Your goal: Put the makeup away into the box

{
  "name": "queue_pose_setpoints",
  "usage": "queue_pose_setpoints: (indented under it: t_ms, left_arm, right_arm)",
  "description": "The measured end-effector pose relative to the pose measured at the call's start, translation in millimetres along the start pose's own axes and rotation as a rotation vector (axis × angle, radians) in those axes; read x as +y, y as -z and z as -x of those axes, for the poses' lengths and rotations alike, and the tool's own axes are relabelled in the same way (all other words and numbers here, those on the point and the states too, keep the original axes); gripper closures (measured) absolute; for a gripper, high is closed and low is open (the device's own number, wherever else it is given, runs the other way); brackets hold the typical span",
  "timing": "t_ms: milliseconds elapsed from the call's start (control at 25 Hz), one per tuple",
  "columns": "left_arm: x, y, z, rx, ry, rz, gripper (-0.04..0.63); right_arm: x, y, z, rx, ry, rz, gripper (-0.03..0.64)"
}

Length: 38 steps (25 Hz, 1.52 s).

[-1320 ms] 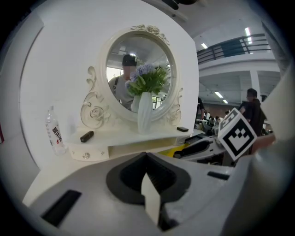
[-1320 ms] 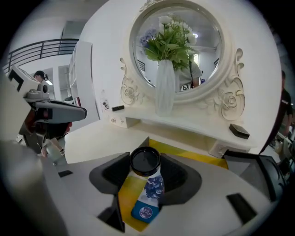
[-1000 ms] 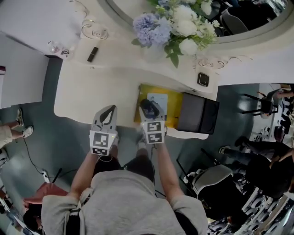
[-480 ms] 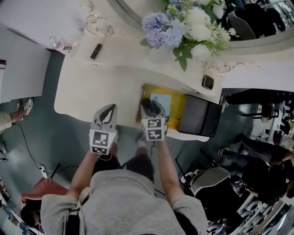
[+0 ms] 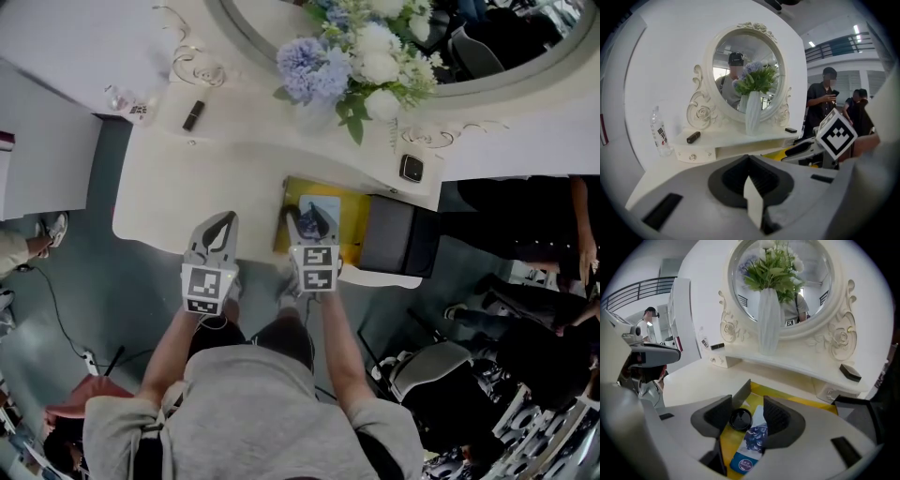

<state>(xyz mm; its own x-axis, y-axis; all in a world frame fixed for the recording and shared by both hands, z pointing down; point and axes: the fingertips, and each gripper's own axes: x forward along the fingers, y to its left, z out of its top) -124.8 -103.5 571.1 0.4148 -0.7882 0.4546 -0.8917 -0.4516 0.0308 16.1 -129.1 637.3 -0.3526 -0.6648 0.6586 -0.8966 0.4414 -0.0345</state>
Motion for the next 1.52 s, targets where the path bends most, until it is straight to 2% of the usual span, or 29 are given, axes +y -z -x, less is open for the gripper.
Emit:
queue_pose_setpoints:
  t_ms: [280,680,800,1160,1520]
  left_arm:
    - [0,-46,13,-0.077,-0.013,-0.053,0.595]
    - [3,-92,53,-0.171,-0.058,-0.084,0.594]
    - [6,-100,62,-0.196,-0.069,-0.091,0.595]
    - [31,-103,89,-0.227,-0.074,-0.104,0.594]
    - [79,-91,116,-0.245,-0.082,-0.113,0.594]
  right_arm:
    - [0,-54,43,-0.168,0.011,0.012,0.399]
    - [16,-101,108,-0.367,0.034,0.015,0.54]
    - [20,-112,119,-0.396,0.041,0.03,0.595]
    - [54,-132,129,-0.443,0.046,0.048,0.598]
    - [120,-141,107,-0.458,0.015,0.062,0.598]
